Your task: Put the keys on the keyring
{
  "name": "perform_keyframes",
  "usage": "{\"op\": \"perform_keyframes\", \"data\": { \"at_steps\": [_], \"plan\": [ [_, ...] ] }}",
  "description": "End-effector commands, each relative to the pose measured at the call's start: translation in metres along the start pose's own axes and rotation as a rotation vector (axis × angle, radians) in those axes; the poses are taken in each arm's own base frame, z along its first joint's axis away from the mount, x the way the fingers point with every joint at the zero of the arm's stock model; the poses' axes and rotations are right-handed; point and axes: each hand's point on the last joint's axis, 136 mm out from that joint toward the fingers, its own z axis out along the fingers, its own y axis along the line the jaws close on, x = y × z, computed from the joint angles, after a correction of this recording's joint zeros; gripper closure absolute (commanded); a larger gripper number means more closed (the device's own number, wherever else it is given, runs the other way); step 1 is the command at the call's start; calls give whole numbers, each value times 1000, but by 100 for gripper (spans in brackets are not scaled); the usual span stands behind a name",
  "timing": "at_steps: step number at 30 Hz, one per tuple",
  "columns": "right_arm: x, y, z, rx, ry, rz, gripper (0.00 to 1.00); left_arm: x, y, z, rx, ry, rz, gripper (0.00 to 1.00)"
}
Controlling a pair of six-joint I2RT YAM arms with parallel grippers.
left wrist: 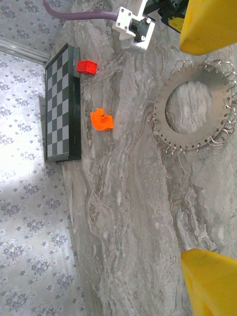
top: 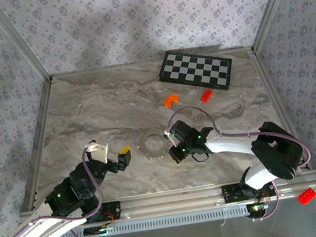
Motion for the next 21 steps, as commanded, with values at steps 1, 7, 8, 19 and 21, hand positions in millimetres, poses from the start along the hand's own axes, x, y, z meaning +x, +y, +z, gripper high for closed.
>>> {"op": "perform_keyframes", "data": {
  "at_steps": [1, 7, 8, 19, 21],
  "plan": [
    [21, -9, 4, 35, 55, 10, 93, -9, 7, -2, -38, -37, -6, 0],
    [20, -8, 5, 28, 43, 9, 90, -6, 14, -1, -76, -34, -10, 0],
    [20, -8, 5, 27, 39, 9, 89, -6, 14, -1, -76, -33, -9, 0],
    [22, -5, -4, 8, -26, 16, 85, 4, 24, -3, -119, 5, -48, 0],
    [22, -6, -8, 14, -42, 17, 83, 5, 27, -4, -134, 9, -51, 0]
  ]
}}
